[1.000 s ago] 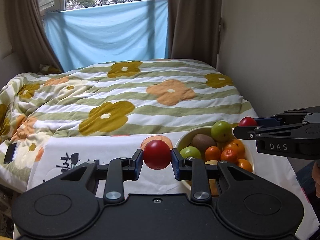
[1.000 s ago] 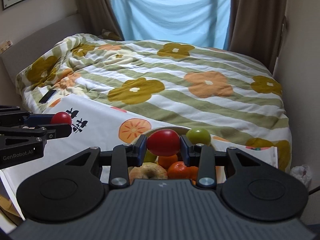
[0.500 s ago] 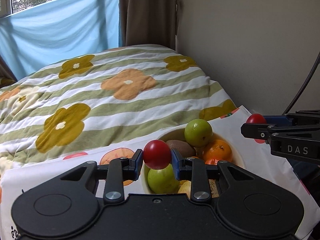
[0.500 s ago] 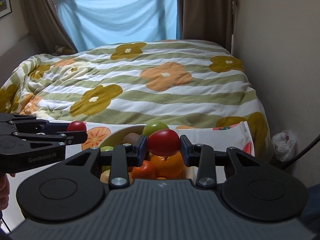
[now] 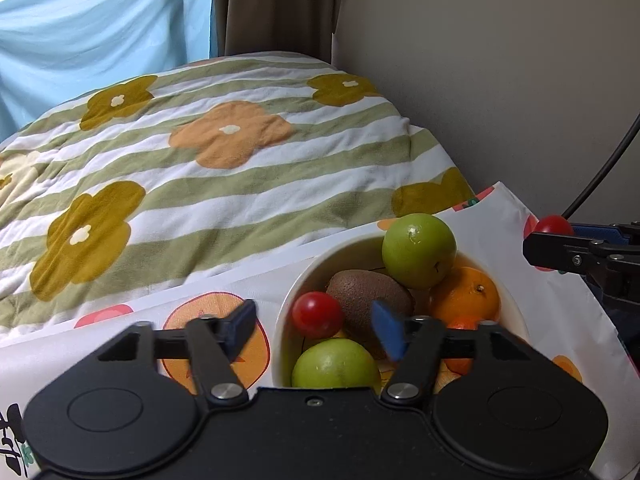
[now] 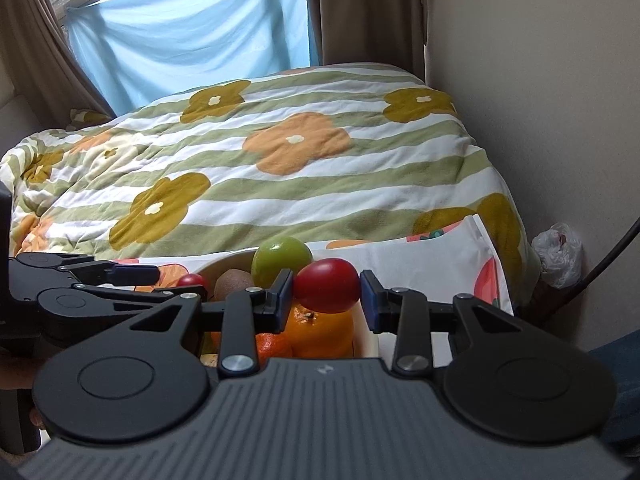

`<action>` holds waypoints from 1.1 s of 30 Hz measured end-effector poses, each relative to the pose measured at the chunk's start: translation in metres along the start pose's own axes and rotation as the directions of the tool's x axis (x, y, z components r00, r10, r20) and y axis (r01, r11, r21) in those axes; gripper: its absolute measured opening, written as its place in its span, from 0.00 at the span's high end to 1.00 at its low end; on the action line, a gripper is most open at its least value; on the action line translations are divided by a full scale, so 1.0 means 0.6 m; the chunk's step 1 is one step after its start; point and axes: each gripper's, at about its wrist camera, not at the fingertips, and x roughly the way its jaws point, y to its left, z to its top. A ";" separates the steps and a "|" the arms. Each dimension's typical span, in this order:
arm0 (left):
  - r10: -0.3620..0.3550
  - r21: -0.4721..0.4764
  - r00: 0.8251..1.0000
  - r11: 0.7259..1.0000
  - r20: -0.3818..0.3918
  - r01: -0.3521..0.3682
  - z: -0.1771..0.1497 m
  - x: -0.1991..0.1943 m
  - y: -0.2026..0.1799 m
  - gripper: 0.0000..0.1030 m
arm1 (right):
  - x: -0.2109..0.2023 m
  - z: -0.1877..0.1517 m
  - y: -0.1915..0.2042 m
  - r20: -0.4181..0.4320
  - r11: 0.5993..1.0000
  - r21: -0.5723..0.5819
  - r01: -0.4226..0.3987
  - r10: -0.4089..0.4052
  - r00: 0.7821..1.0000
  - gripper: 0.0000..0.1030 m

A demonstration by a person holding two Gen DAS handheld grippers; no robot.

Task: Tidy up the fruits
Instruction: 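Release the tomato in the bowl with the left tool while the right tool releases its tomato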

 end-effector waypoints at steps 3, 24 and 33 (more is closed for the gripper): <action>0.007 0.011 0.999 1.000 0.035 -0.007 -0.003 -0.027 0.008 0.12 | 0.000 0.002 -0.001 -0.001 1.000 0.010 0.005 -0.005 1.000 0.51; 0.121 -0.054 0.990 0.992 0.070 -0.117 -0.053 -0.112 0.072 0.12 | 0.054 -0.016 0.065 -0.052 0.999 -0.019 -0.047 0.046 0.998 0.51; 0.102 -0.025 0.991 0.995 0.083 -0.100 -0.059 -0.112 0.063 0.12 | 0.048 -0.025 0.072 -0.007 0.998 -0.053 0.014 -0.015 1.000 0.11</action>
